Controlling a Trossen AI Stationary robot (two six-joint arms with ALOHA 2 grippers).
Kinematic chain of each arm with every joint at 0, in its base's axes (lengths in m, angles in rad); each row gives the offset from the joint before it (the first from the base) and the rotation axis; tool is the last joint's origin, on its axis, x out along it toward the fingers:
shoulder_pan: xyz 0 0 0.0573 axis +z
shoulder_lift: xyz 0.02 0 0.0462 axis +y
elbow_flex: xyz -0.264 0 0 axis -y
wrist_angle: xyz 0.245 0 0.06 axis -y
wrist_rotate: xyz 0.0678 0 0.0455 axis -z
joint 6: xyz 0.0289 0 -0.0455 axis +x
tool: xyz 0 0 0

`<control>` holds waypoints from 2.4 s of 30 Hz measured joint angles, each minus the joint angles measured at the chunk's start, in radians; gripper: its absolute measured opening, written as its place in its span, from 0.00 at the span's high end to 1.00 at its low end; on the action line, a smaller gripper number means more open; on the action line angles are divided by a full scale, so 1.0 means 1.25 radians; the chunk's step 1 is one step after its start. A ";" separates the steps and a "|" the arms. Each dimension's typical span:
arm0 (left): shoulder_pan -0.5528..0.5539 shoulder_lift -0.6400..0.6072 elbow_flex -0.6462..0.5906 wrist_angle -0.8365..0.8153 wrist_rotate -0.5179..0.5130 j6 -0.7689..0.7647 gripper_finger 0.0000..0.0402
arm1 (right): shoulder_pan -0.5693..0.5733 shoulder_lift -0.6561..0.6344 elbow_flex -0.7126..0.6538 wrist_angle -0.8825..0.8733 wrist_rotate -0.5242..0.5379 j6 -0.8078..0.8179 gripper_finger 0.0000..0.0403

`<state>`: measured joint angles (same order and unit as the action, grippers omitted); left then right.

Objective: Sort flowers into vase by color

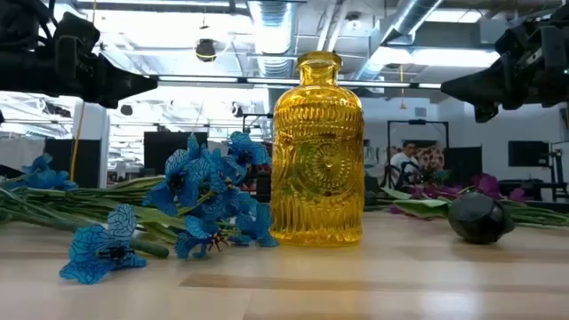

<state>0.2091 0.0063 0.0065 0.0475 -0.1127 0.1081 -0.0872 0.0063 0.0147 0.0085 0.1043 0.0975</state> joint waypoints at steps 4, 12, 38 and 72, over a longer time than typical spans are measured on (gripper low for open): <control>0.000 0.000 0.000 0.000 0.000 0.000 1.00 | 0.000 0.000 0.000 0.000 0.000 0.000 0.91; 0.000 0.000 0.000 0.000 0.000 0.000 1.00 | 0.000 0.000 0.000 0.000 0.000 0.000 0.91; 0.000 0.000 0.000 0.000 0.000 0.000 1.00 | -0.002 0.000 0.000 0.001 0.000 0.000 0.91; 0.000 0.000 0.000 0.000 0.000 -0.017 1.00 | -0.005 0.000 0.029 0.076 0.026 -0.001 0.48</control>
<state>0.2092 0.0059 0.0065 0.0475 -0.1127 0.0868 -0.0940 0.0065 0.0514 0.1041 0.1364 0.0962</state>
